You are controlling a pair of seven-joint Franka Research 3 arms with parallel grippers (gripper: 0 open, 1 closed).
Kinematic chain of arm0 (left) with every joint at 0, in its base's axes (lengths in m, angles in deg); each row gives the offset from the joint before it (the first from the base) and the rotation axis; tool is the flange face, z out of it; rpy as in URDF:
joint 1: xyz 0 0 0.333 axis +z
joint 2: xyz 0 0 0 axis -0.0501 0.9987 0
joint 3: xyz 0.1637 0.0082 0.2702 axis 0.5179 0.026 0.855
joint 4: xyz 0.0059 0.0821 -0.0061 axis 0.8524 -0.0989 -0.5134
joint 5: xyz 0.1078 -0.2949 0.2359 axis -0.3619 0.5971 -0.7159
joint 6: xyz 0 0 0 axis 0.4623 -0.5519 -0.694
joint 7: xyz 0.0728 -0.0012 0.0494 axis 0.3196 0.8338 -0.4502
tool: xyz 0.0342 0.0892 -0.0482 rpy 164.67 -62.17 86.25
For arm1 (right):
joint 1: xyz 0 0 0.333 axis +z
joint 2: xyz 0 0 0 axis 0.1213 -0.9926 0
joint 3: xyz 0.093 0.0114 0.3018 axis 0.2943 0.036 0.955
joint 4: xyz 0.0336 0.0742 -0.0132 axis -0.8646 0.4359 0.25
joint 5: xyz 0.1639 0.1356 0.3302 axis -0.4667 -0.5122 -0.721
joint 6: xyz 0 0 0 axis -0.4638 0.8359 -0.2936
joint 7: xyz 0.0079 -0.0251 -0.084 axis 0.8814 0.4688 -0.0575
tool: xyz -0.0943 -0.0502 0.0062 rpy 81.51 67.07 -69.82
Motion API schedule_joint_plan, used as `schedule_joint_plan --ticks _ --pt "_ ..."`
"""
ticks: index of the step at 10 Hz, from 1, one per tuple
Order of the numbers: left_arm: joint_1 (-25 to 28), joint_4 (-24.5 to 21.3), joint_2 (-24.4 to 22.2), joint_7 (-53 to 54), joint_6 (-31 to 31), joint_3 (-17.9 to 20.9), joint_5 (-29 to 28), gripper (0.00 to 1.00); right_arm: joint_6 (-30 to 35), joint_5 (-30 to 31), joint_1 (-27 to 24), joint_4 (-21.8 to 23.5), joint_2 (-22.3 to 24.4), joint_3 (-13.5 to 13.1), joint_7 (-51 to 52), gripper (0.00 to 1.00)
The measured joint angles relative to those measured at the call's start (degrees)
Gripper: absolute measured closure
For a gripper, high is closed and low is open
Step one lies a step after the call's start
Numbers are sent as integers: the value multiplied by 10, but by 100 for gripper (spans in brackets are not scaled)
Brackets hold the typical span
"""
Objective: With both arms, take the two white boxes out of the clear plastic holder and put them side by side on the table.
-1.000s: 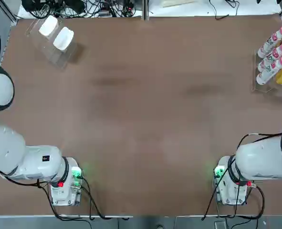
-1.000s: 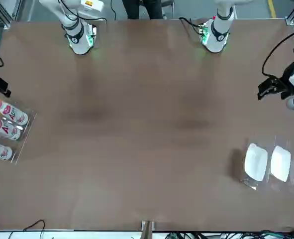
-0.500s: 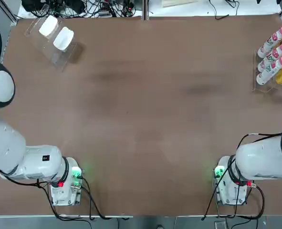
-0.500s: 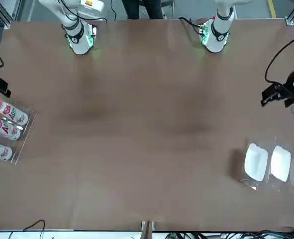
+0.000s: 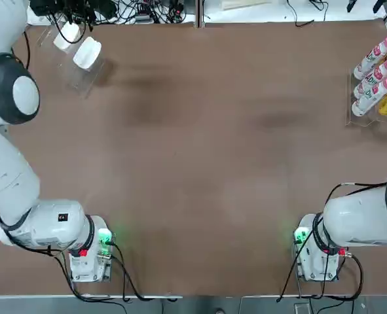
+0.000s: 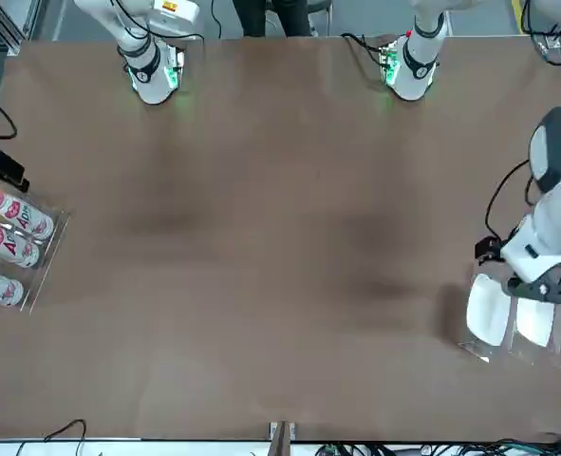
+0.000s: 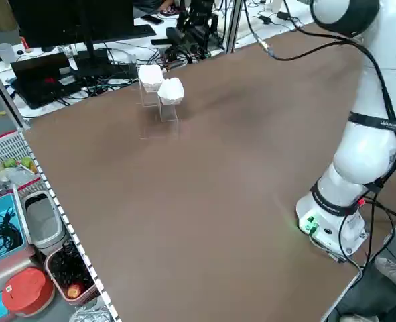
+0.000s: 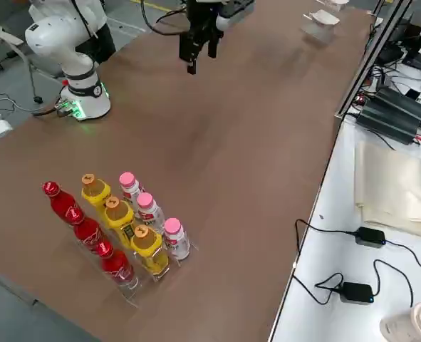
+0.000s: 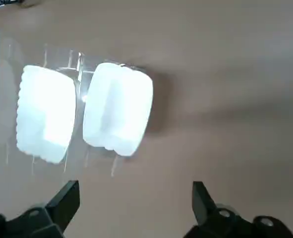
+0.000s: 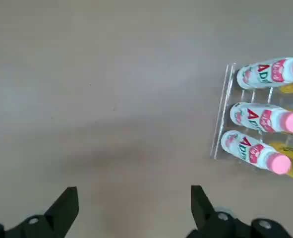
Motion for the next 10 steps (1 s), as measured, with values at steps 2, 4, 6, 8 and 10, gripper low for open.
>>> schedule_joint_plan --ticks 2,4,6,8,10 --pt "-2 -19 38 2 67 0 -51 2 -69 -16 0 65 7 0 0 0" --pt "-1 -52 78 0 163 0 -97 4 -133 -34 0 135 22 0 0 0" --pt "1 -55 117 -1 204 1 -105 15 -166 -71 6 185 31 6 0 0" --pt "4 -55 128 -1 207 2 -106 30 -226 -92 34 235 32 10 -3 0" --pt "6 -56 128 -1 207 2 -106 62 -267 -94 81 258 32 12 -47 0"
